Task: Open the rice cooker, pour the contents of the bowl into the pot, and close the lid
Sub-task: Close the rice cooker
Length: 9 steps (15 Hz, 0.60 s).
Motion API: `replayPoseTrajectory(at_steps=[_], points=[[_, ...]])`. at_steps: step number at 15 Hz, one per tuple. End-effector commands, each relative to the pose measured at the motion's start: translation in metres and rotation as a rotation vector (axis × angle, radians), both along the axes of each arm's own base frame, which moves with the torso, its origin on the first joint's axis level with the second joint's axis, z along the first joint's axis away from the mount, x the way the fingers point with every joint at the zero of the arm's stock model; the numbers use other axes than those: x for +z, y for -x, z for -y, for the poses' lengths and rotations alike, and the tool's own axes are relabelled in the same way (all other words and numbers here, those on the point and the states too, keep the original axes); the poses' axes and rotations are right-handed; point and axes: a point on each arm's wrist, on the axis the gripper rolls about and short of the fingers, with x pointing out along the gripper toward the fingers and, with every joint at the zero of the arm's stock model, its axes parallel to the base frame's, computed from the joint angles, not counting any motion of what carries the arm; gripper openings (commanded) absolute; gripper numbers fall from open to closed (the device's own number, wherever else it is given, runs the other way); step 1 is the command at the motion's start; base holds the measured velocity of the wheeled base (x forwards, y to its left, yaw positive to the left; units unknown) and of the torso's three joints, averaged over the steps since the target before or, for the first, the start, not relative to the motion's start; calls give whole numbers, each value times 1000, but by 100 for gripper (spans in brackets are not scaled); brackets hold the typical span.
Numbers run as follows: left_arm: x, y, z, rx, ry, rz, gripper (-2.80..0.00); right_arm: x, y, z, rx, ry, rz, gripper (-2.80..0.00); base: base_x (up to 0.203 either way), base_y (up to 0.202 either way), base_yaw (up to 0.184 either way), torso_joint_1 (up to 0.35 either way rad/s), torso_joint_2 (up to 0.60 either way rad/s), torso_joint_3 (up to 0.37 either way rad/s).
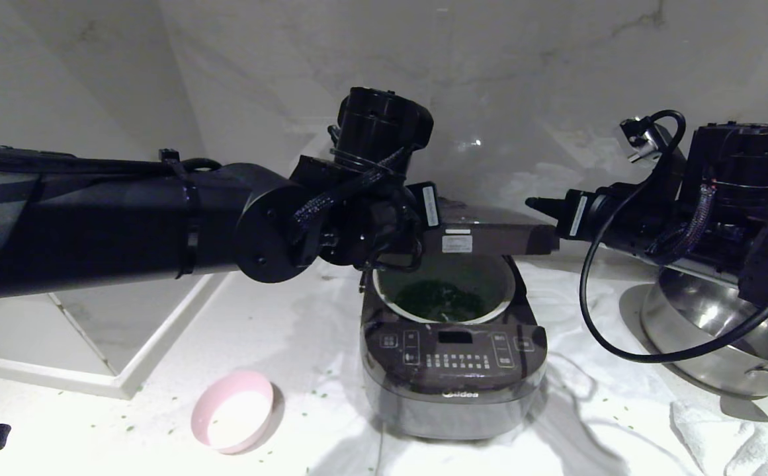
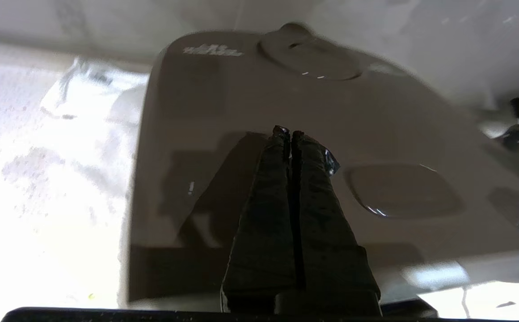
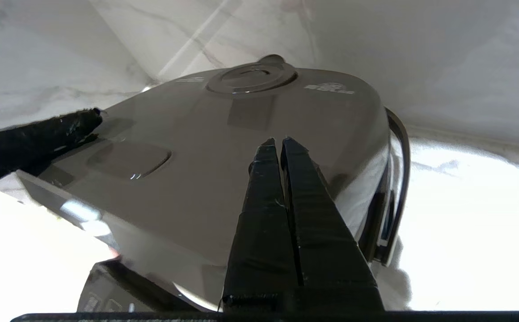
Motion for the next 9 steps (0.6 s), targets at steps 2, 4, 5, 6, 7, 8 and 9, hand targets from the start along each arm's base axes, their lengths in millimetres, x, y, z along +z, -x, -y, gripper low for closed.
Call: replayPoseTrajectory(at_steps=[2,4,5,6,7,8,9], points=[[-12,3,-3,4,-36,-34,-280,1,1,0,1,-3,6,-280,0,0,0,0,0,0],[-19,12,-7,-5,-61,-59,-280,-5,3,0,2,-8,-21,-280,0,0,0,0,0,0],[-23,17,-8,-11,-73,-72,-280,-10,5,-1,4,-25,-42,-280,0,0,0,0,0,0],[-25,20,-10,-14,-78,-78,-280,-14,8,-3,3,-65,-55,-280,0,0,0,0,0,0],[-27,22,-11,-16,-85,-87,-280,-18,11,-5,6,-108,-59,-280,0,0,0,0,0,0],[-31,23,-13,-15,-90,-96,-280,-25,13,-8,12,-136,-78,-280,0,0,0,0,0,0],[-34,23,-13,-15,-94,-104,-280,-32,15,-12,23,-145,-102,-280,0,0,0,0,0,0]])
